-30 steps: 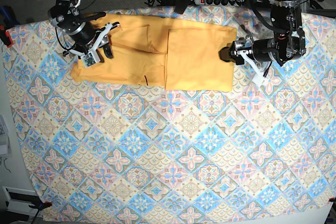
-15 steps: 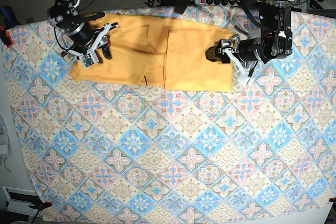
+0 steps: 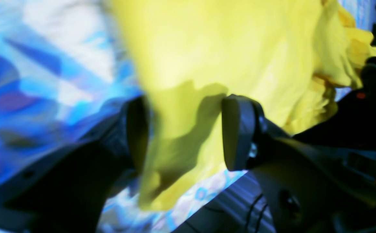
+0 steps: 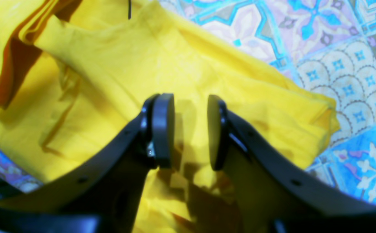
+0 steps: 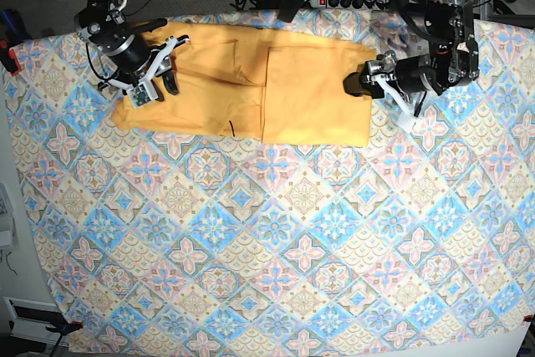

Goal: Fold the T-shirt properly
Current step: 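Press the folded shirt end flat with the left gripper, then open the right gripper and lift it away from the shirt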

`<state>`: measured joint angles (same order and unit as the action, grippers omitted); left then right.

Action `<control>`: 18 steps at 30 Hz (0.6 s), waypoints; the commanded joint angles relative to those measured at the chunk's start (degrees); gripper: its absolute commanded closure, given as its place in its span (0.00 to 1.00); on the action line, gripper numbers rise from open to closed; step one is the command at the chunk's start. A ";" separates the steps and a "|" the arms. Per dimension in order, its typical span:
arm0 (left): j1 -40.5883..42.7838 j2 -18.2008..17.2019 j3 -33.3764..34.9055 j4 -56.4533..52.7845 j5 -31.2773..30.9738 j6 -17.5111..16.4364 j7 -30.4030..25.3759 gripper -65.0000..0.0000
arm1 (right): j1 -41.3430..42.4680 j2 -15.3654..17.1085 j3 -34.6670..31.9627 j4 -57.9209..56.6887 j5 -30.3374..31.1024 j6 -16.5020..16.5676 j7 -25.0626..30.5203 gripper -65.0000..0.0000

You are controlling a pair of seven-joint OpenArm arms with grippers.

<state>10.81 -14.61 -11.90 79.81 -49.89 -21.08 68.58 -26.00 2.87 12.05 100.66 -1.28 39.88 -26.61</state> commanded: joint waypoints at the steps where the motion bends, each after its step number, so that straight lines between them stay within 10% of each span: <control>1: -0.39 -1.43 -0.10 0.32 1.49 0.47 -0.05 0.48 | 0.02 0.33 0.30 1.10 0.88 0.12 1.25 0.74; 18: -0.92 2.70 2.19 -5.04 6.33 0.47 -3.39 0.48 | 0.02 0.33 0.21 1.10 0.88 0.12 1.16 0.74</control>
<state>9.10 -12.53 -10.70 75.33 -46.94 -21.91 60.99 -26.00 2.87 11.99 100.66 -1.26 39.88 -26.61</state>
